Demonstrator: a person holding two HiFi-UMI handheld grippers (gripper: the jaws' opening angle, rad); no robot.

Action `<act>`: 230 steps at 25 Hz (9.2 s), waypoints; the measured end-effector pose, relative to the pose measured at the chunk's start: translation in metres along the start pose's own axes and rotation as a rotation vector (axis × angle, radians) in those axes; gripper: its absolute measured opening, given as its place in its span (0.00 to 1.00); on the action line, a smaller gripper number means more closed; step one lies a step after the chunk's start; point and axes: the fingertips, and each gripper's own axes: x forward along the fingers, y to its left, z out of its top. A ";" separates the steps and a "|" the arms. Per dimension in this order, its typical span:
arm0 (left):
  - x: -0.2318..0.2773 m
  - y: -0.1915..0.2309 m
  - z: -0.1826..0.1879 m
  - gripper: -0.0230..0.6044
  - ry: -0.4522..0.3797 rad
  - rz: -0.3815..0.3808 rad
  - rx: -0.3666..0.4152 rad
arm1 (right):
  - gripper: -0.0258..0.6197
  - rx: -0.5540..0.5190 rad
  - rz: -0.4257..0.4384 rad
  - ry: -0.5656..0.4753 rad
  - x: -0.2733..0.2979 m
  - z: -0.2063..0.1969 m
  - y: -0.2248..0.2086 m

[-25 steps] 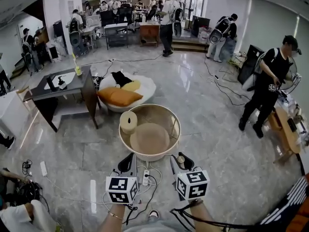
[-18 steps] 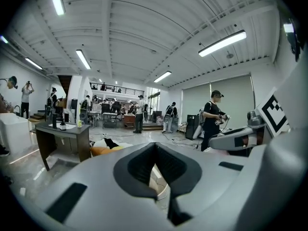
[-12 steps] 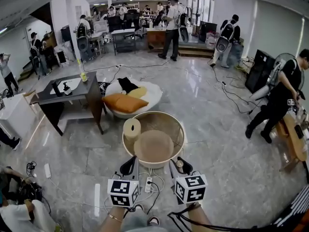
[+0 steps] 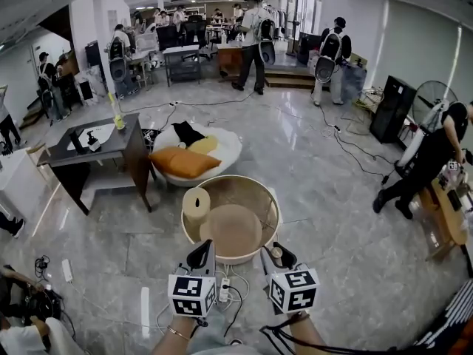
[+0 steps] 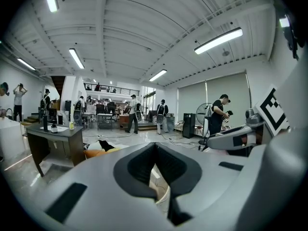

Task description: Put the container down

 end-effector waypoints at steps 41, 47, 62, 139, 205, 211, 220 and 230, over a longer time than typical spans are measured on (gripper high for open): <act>0.254 0.238 0.051 0.02 0.012 -0.054 -0.109 | 0.24 -0.002 -0.113 0.058 0.299 0.117 -0.022; 0.272 0.231 0.034 0.02 0.056 -0.067 -0.118 | 0.24 0.019 -0.118 0.073 0.316 0.111 -0.039; 0.321 0.222 0.016 0.02 0.111 0.052 -0.141 | 0.24 0.036 -0.054 0.137 0.357 0.097 -0.102; 0.395 0.234 -0.302 0.02 0.353 0.112 -0.305 | 0.24 0.029 -0.080 0.379 0.547 -0.209 -0.176; 0.406 0.247 -0.322 0.02 0.374 0.147 -0.323 | 0.24 -0.049 -0.042 0.435 0.640 -0.246 -0.185; 0.406 0.245 -0.323 0.02 0.376 0.146 -0.323 | 0.24 -0.058 -0.039 0.431 0.639 -0.247 -0.185; 0.407 0.247 -0.324 0.02 0.379 0.147 -0.327 | 0.24 -0.073 -0.038 0.421 0.639 -0.247 -0.181; 0.408 0.249 -0.321 0.02 0.380 0.150 -0.322 | 0.24 -0.087 -0.034 0.392 0.639 -0.247 -0.182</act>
